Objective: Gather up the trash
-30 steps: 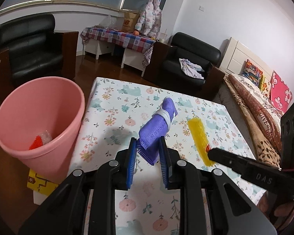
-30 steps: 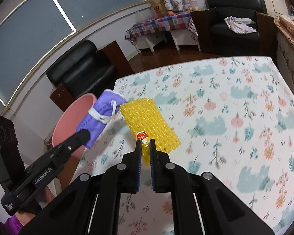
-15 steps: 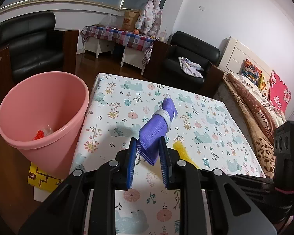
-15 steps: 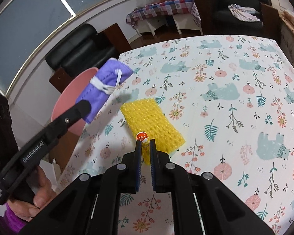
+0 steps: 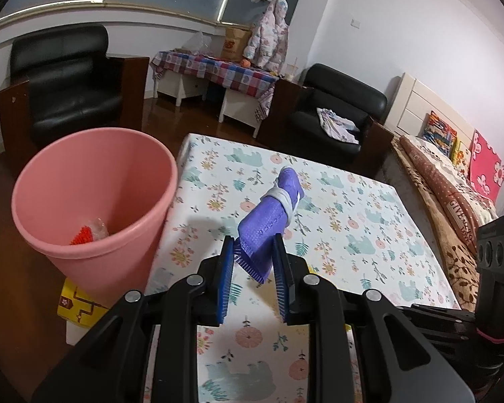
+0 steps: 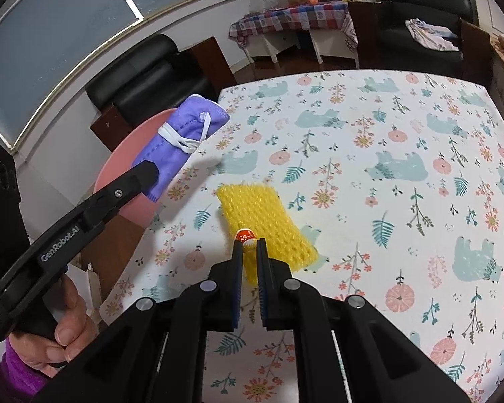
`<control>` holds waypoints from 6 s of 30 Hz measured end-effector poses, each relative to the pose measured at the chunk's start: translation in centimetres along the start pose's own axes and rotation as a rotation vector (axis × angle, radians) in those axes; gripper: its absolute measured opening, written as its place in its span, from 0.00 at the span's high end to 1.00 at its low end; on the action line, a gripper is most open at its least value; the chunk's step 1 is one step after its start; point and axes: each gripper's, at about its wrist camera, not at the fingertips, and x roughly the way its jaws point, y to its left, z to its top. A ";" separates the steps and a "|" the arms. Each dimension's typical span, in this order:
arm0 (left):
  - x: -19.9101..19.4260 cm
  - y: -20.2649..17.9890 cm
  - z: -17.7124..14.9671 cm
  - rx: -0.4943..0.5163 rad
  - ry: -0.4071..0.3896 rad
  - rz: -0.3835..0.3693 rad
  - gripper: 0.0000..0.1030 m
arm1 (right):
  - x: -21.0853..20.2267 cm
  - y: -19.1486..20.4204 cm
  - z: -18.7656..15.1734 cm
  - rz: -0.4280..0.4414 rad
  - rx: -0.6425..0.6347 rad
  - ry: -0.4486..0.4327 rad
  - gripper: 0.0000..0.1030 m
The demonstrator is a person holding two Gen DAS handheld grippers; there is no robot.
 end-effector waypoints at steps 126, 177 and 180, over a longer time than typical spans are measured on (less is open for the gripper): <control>-6.6 11.0 2.9 -0.013 -0.179 0.072 0.72 | 1.4 11.9 8.6 0.044 -0.343 -0.169 0.85; -3.0 13.1 3.5 -0.150 -0.053 0.223 0.65 | 6.2 14.4 6.6 0.046 -0.339 -0.149 0.32; -3.3 11.7 3.3 -0.127 -0.058 0.231 0.65 | 5.3 13.4 6.2 0.043 -0.312 -0.150 0.30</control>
